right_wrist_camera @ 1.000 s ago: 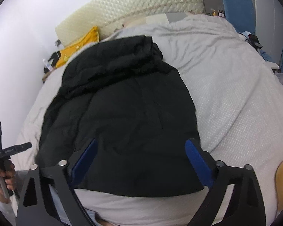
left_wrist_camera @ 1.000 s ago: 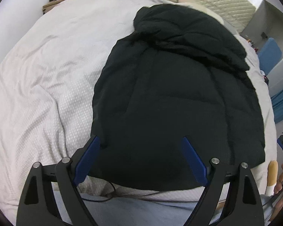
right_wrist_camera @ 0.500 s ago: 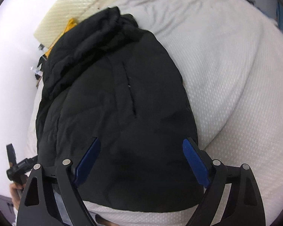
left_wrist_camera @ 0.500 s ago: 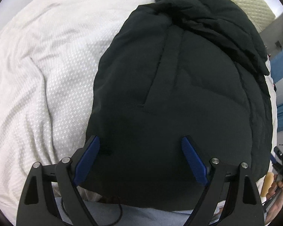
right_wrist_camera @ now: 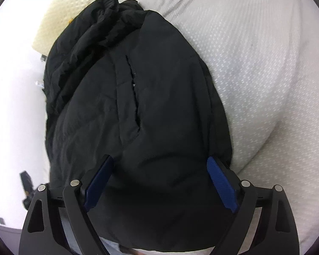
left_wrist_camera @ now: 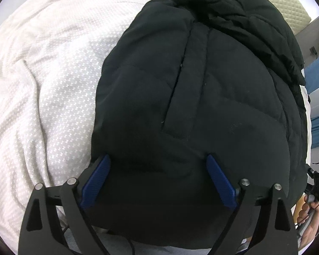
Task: Fold large clothes
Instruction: 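Fold the hem over toward the collar with both grippers and press it flat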
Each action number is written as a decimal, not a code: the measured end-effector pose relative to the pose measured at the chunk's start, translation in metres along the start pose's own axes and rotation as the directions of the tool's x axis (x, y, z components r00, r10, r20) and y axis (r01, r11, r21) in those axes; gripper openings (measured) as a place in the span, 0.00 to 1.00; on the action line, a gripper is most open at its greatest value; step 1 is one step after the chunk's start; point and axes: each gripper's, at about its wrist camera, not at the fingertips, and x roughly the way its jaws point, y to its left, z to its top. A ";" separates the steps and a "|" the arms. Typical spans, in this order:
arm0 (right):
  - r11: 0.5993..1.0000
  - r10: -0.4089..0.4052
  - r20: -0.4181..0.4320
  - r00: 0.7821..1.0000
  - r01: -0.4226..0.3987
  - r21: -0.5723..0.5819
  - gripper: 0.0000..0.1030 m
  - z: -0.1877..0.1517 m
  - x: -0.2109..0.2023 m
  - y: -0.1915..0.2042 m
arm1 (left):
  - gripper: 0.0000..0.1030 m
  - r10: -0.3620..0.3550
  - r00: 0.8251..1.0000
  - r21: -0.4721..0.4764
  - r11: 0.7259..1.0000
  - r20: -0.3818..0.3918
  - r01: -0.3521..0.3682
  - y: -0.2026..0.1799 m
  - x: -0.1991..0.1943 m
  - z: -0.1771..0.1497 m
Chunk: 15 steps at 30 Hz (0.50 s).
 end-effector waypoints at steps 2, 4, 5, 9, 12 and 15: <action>0.999 0.038 -0.003 0.999 -0.038 0.007 0.88 0.001 0.001 0.002 | 0.90 -0.003 1.000 -0.001 1.000 -0.003 0.003 -0.009 0.005 0.001; 0.998 0.070 -0.005 0.998 -0.070 0.000 0.88 0.000 0.001 0.007 | 0.91 -0.012 1.000 -0.002 1.000 -0.006 0.012 -0.010 0.008 0.002; 0.997 0.082 -0.004 0.997 -0.082 -0.011 0.88 0.000 0.001 0.011 | 0.91 -0.017 1.000 -0.005 1.000 -0.007 0.017 -0.009 0.009 0.003; 0.986 0.156 0.003 0.988 -0.155 -0.067 0.89 -0.003 -0.004 0.027 | 0.92 -0.062 0.998 -0.021 0.998 -0.019 0.062 -0.001 0.016 0.009; 0.976 0.195 0.009 0.981 -0.193 -0.104 0.89 -0.005 -0.008 0.035 | 0.92 -0.112 0.993 -0.029 0.993 -0.021 0.112 0.008 0.019 0.011; 0.963 0.249 0.021 0.968 -0.245 -0.116 0.89 -0.006 -0.014 0.039 | 0.92 -0.188 0.982 -0.043 0.982 -0.032 0.186 0.013 0.021 0.013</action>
